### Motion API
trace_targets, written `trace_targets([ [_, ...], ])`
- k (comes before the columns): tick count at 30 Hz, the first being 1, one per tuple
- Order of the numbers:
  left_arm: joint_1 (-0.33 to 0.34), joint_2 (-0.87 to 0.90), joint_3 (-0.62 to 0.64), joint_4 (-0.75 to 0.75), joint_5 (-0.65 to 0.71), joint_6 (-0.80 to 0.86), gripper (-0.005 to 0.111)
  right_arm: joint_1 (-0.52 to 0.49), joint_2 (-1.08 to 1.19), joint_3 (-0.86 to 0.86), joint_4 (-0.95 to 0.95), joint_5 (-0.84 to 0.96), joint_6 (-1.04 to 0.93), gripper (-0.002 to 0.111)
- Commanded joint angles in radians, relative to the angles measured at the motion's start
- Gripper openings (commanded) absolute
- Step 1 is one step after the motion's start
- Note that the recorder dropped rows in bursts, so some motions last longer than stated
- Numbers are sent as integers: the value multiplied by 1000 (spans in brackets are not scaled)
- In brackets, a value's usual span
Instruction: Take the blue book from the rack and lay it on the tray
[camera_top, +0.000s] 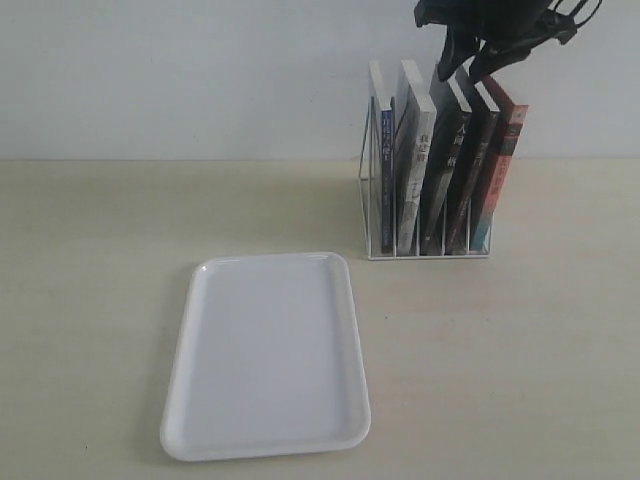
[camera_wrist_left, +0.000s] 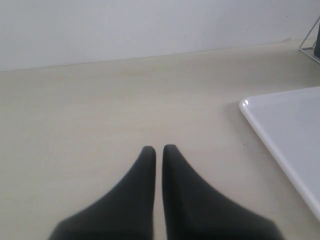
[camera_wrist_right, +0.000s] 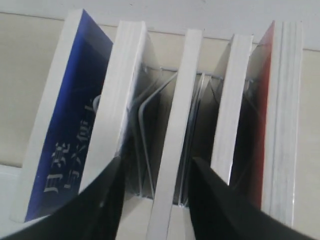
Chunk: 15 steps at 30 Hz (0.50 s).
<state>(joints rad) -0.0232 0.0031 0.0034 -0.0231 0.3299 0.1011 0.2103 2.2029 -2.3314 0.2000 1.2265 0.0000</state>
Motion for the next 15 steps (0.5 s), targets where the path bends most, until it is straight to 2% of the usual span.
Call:
trace_targets([
  [1,2,-3,-3,-2,-16,4,5,-3,25,-3,-6,-5,0,40],
  [8,2,-3,-3,-2,-16,4,5,-1,80,-3,-1,-5,21,39],
  [10,2,-3,-3,-2,-16,4,5,-1,82,-3,1,-5,21,19],
  [11,2,-3,-3,-2,-16,4,5,-1,82,-3,1,-5,20,0],
  [15,2,-3,-3,-2,-16,4,5,-1,65,-3,1,-5,22,0],
])
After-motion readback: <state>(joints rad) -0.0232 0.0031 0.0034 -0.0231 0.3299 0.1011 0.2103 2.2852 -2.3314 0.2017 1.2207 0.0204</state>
